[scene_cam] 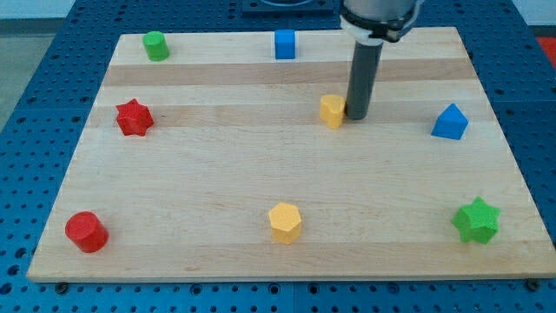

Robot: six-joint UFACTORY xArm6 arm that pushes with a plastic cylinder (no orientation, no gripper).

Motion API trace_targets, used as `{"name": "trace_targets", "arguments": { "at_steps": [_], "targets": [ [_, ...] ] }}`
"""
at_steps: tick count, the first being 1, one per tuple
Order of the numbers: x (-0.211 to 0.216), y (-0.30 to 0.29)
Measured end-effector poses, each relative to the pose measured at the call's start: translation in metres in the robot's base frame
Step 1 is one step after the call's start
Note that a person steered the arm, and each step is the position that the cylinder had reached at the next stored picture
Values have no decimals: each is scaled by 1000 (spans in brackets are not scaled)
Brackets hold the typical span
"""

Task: Push the blue triangle closer to the yellow heart

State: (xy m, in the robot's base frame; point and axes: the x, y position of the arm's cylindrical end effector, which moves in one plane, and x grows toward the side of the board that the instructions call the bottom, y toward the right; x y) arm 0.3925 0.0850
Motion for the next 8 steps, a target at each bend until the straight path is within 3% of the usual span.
{"name": "trace_targets", "arguments": {
  "at_steps": [2,3,7,8],
  "targets": [
    [17,-35],
    [60,-30],
    [73,171],
    [58,188]
  ]
}}
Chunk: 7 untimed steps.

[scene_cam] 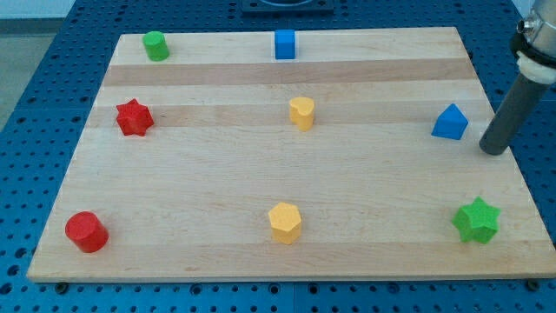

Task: Push the blue triangle closer to the yellow heart

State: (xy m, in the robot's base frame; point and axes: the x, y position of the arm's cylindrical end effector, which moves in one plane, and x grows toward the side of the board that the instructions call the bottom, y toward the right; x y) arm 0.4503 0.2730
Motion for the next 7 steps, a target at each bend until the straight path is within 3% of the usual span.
{"name": "trace_targets", "arguments": {
  "at_steps": [3,7],
  "targets": [
    [-39,-23],
    [-8,-99]
  ]
}}
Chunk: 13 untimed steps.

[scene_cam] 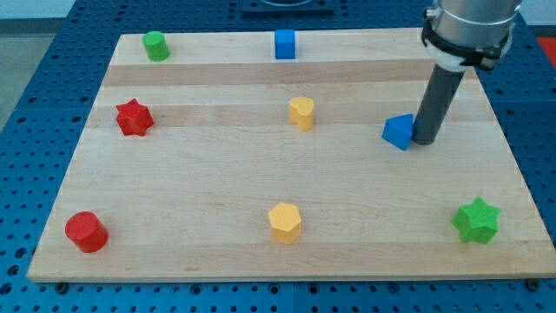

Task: Push the blue triangle closer to the yellow heart

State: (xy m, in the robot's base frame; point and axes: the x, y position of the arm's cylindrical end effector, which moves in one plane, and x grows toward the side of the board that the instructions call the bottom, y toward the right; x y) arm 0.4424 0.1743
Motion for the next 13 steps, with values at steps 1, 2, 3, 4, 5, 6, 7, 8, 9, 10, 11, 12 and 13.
{"name": "trace_targets", "arguments": {
  "at_steps": [1,2,3,4,5,6,7,8,9,10,11,12,13],
  "targets": [
    [4,-21],
    [0,-29],
    [-5,-51],
    [-5,-67],
    [-7,-73],
    [-9,-73],
    [-16,-77],
    [-18,-77],
    [-21,-66],
    [-26,-63],
    [-28,-63],
    [-30,-65],
    [-30,-76]
  ]
}}
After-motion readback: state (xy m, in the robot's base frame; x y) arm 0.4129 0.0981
